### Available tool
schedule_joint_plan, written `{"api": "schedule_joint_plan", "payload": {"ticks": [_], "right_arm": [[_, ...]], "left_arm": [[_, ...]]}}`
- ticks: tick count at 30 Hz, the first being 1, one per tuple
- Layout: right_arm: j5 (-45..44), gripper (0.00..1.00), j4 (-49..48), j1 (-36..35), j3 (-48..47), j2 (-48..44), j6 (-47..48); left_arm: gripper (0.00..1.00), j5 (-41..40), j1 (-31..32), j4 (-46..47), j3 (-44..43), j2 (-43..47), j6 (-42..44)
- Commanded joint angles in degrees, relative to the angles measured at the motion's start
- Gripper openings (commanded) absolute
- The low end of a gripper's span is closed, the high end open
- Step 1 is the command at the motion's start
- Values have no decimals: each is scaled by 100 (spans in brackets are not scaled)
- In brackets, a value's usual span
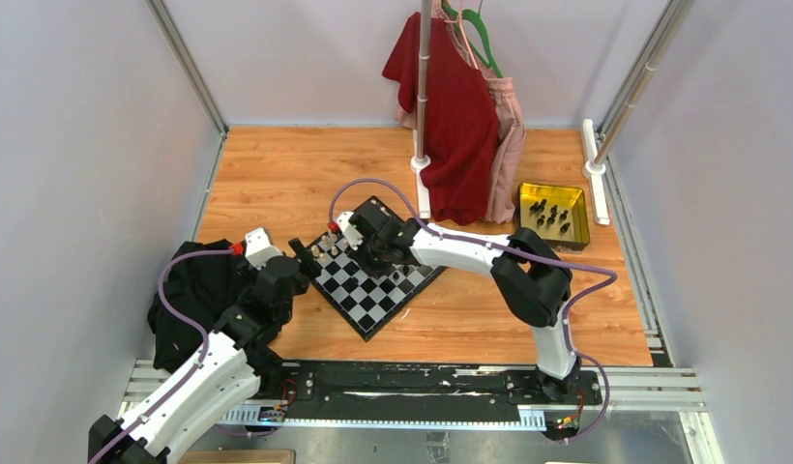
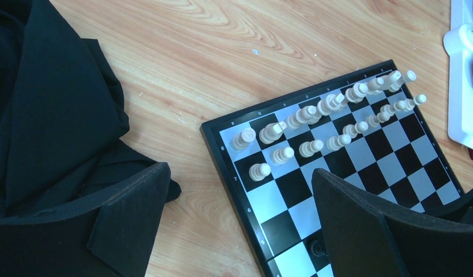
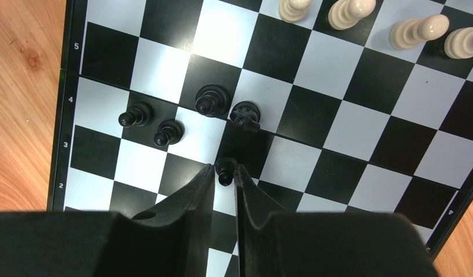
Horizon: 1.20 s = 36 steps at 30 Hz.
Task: Set up the chess pieces on the board
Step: Pick up the chess piece from the chessboard.
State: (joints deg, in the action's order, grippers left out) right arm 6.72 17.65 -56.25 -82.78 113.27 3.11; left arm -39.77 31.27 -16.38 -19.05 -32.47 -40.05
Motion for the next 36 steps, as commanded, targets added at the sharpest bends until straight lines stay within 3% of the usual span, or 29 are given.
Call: {"api": "schedule_joint_plan", "payload": {"ticks": [1,12,36], "right_arm": [[109,22,115,-71,-176,89,93],[79,0,111,-70,-92,-30,102],[-451,0,168,-215,936,-893,-107]], "left_arm": [[100,-216,33,88,15,14,-21],[100,-216,37,95,26,-7,-33],[100,-242,37,-6,15,-20,-99]]}}
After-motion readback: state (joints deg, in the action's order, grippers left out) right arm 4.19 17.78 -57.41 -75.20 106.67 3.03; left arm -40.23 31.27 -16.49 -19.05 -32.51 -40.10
